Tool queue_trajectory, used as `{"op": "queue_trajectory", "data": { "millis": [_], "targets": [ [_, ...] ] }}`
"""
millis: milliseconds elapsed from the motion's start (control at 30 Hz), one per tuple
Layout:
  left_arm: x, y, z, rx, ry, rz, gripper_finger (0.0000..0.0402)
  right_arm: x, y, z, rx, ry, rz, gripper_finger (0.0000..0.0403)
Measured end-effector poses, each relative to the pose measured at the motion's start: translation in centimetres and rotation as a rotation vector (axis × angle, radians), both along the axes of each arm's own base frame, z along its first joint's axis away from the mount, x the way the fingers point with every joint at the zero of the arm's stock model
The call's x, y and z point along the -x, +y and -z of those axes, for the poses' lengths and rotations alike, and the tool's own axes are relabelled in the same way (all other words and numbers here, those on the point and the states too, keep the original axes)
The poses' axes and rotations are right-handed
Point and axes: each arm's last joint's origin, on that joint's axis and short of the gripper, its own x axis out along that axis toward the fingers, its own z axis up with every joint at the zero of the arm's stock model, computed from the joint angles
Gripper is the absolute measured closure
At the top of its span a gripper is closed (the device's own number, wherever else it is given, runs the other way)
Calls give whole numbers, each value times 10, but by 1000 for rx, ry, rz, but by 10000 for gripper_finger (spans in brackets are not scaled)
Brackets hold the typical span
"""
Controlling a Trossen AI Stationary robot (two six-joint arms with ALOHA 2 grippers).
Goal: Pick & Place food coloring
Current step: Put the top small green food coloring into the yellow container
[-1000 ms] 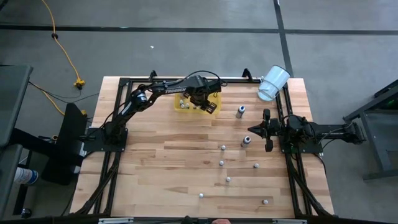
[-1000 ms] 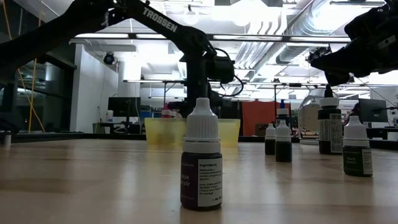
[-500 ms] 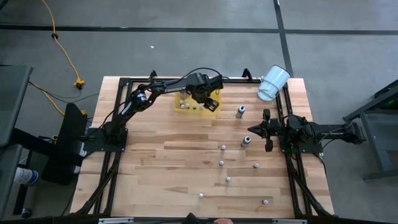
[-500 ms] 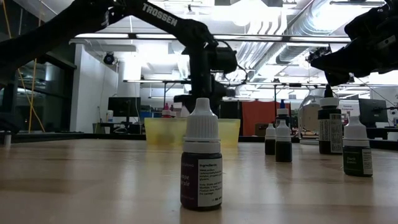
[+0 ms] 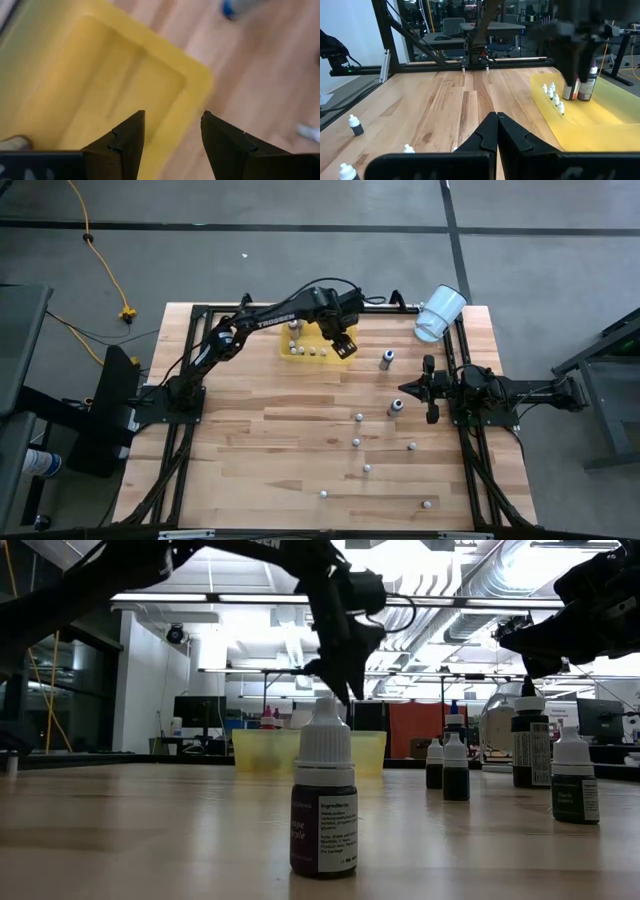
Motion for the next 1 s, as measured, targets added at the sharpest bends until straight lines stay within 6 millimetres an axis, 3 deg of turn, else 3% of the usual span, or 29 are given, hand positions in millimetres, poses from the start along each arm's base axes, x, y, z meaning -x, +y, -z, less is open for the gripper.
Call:
{"op": "queue_trajectory", "data": {
  "millis": [200, 433, 1000],
  "targets": [
    [-1, -27, -17, 10, -25, 101, 218, 0, 0, 0, 0, 0, 0, 402],
    [1, -63, -31, 27, -21, 86, 218, 0, 0, 0, 0, 1, 0, 402],
    [-9, -159, -24, -72, 56, 398, 218, 0, 0, 0, 0, 0, 0, 402]
  ]
}}
